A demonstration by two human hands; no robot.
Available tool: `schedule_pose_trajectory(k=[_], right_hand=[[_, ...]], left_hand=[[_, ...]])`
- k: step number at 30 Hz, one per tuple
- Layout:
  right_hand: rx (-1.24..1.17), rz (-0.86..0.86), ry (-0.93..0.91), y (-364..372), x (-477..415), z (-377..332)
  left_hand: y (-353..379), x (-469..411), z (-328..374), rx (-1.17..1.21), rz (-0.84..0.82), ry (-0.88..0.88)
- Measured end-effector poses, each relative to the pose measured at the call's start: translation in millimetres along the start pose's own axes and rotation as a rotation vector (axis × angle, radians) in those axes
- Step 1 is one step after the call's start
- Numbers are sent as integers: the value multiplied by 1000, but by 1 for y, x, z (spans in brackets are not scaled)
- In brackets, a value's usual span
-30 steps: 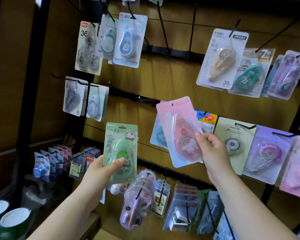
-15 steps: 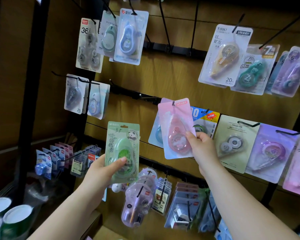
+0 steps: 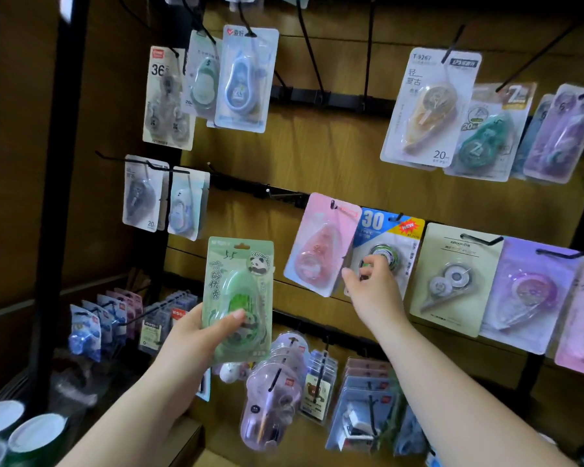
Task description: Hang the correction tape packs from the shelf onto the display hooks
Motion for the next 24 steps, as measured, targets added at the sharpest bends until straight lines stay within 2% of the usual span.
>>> schedule_pose_trajectory(k=[3,8,11,15,20,24], right_hand=[[-84,32,-105,-7,16,-11],[-341,-353,-23,14,46,-35],[-382,-463,-2,24,52,-49],[-368,-410,10,26,42,-59],[-345,-251,-7,25,27,-71],[-310,-214,-25,30,18,-84]], left_hand=[[8,3,2,53,-29,-11],[21,1,10,116,-45,13],[26,-4,18,115,-60,47],[27,-15,30,96,-41,69],[21,-32,31,-85,67,123],[21,-38,37,-57,85,149]])
Point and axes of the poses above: each hand's wrist, its own x-axis away from the middle knuckle, its own y-axis out of the palm, z = x × y, the point moved 6 cm from there along -x, towards the middle knuckle, and after that the axes turned 14 degrees about z, right-handed, at the moved point
